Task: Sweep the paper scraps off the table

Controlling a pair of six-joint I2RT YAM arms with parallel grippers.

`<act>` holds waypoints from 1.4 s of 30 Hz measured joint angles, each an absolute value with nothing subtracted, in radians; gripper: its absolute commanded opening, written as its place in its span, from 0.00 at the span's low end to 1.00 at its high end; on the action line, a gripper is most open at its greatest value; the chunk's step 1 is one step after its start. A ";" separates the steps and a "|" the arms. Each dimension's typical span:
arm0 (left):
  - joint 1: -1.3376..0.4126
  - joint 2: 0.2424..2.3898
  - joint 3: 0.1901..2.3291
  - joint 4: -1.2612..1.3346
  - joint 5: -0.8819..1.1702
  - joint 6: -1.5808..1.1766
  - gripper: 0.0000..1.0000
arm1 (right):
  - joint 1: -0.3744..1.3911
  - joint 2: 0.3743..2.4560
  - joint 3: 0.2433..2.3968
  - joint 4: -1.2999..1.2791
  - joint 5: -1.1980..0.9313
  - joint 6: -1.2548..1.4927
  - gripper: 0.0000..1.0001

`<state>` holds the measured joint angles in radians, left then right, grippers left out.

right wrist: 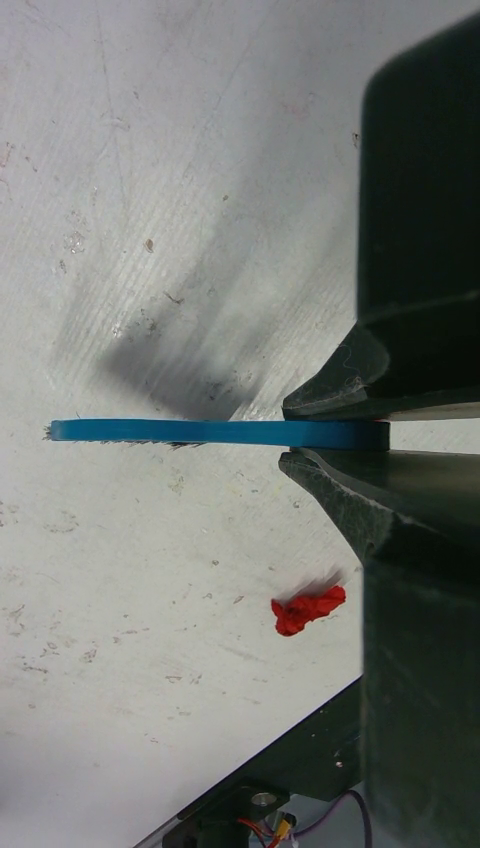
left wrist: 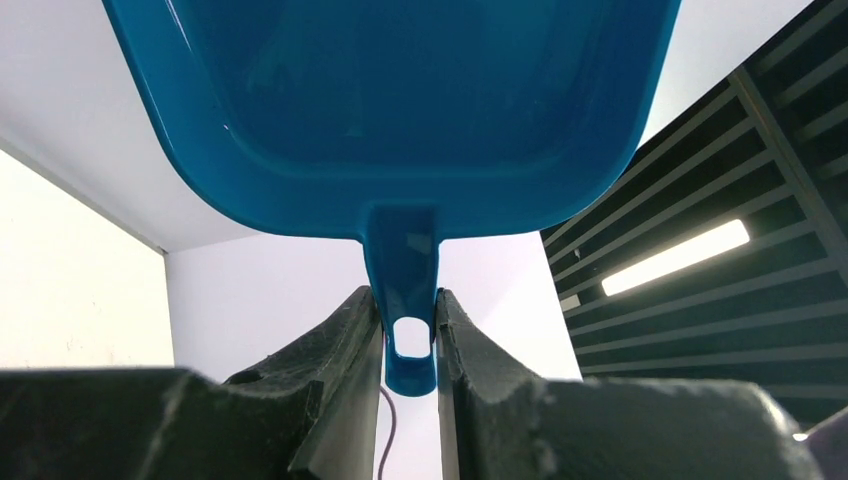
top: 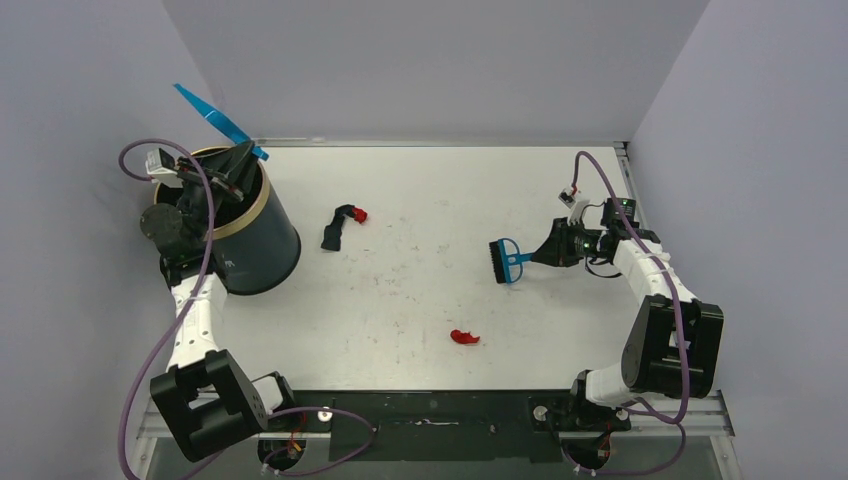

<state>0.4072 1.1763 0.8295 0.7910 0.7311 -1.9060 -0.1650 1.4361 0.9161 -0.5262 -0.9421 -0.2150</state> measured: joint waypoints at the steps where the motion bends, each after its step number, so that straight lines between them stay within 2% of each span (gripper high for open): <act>1: 0.406 1.176 0.830 0.789 0.732 -1.903 0.00 | -0.165 1.436 0.916 -0.526 -0.943 -0.216 0.05; 8: 0.329 1.150 0.865 0.619 0.746 -1.730 0.00 | -0.165 1.436 0.916 -0.526 -0.947 -0.217 0.05; 16: 0.128 0.995 0.996 0.140 0.699 -1.221 0.00 | -0.165 1.436 0.916 -0.525 -0.951 -0.216 0.05; 24: -0.173 0.964 1.062 -0.348 0.522 -0.710 0.00 | -0.116 1.436 0.921 -0.491 -0.927 -0.195 0.05; 29: -0.228 0.895 0.963 -0.550 0.352 -0.538 0.00 | 0.065 1.463 1.021 -0.503 -0.812 -0.258 0.05; 37: -0.234 0.740 0.779 -0.610 0.126 -0.403 0.00 | 0.355 1.619 1.441 -0.538 -0.527 -0.586 0.05; 42: -0.234 0.605 0.706 -0.601 0.040 -0.384 0.00 | 0.554 1.617 1.399 -0.401 -0.342 -0.897 0.05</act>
